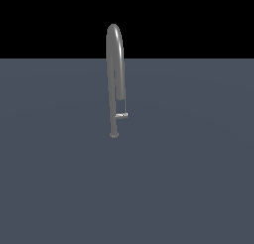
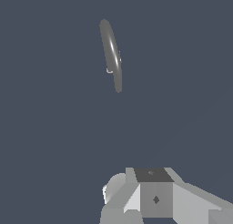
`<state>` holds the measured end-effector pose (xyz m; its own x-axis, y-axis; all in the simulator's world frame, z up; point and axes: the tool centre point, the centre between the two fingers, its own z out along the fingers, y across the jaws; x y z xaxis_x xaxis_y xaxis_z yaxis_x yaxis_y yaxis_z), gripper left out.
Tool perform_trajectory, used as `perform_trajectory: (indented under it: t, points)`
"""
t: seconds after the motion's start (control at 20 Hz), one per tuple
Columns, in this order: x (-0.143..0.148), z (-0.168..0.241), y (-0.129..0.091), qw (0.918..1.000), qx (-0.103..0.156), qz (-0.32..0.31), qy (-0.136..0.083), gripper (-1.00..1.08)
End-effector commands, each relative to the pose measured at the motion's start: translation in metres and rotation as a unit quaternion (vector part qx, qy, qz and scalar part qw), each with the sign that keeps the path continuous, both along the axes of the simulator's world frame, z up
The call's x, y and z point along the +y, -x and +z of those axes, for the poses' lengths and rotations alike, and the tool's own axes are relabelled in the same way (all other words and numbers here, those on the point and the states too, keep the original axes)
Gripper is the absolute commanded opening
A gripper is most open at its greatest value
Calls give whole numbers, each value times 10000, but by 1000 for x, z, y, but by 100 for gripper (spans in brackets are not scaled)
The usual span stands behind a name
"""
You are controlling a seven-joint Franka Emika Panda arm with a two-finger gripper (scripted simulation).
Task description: Turn on the faucet by rotating a designated handle.
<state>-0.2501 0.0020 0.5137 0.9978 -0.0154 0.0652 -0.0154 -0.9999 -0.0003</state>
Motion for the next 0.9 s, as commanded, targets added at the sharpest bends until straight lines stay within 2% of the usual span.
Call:
perform_trajectory:
  t: [0.0, 0.45, 0.85]
  points:
    - [0, 0, 0, 10000, 0, 0, 0, -100]
    - [1, -2, -11, 9998, 143, -104, -109, -100]
    - [3, -9, -39, 9972, 517, -376, -395, -100]
